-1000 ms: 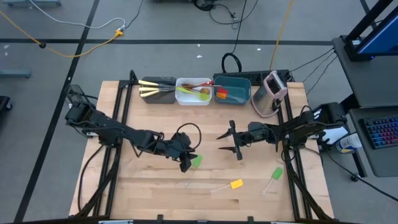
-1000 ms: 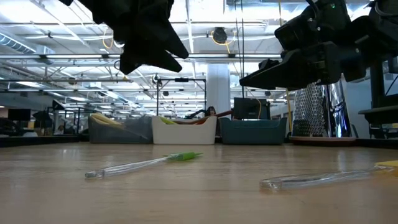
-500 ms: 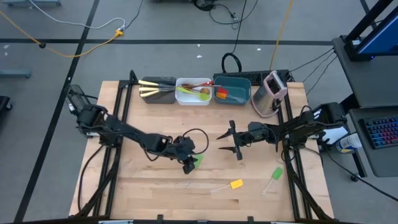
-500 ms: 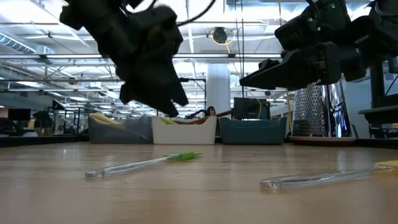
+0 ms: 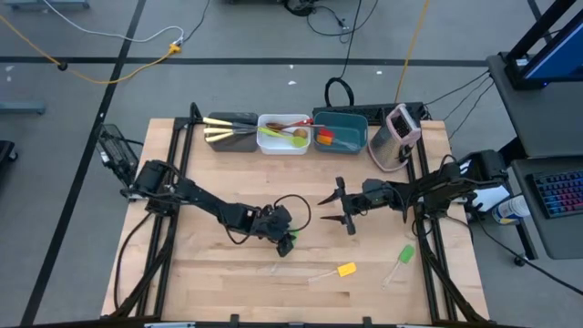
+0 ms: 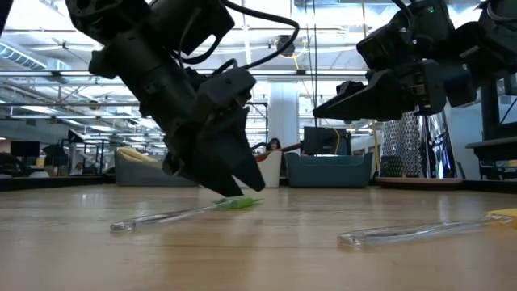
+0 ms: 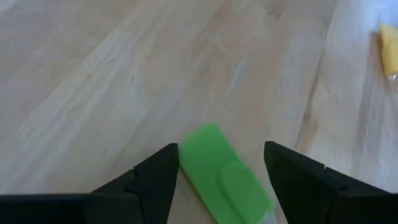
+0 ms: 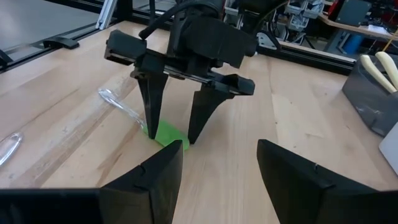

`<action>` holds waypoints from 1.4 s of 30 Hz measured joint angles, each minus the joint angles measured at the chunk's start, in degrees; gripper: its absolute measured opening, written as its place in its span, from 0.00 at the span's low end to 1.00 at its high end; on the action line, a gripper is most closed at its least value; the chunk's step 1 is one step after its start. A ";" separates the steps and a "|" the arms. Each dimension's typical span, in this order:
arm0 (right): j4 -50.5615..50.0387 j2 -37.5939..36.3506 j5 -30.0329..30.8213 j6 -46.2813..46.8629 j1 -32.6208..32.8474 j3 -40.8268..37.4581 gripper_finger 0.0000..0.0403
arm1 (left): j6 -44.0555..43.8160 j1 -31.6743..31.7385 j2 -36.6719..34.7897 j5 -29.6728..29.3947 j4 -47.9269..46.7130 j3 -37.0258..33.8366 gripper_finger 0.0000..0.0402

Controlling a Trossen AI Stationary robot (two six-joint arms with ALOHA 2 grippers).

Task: Pick & Place Kitchen Items
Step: Put the right green spatula into the blue bin

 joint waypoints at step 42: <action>-1.82 0.00 0.00 2.19 0.00 0.00 0.49 | -0.11 -4.34 2.02 -3.14 -2.81 -0.19 0.01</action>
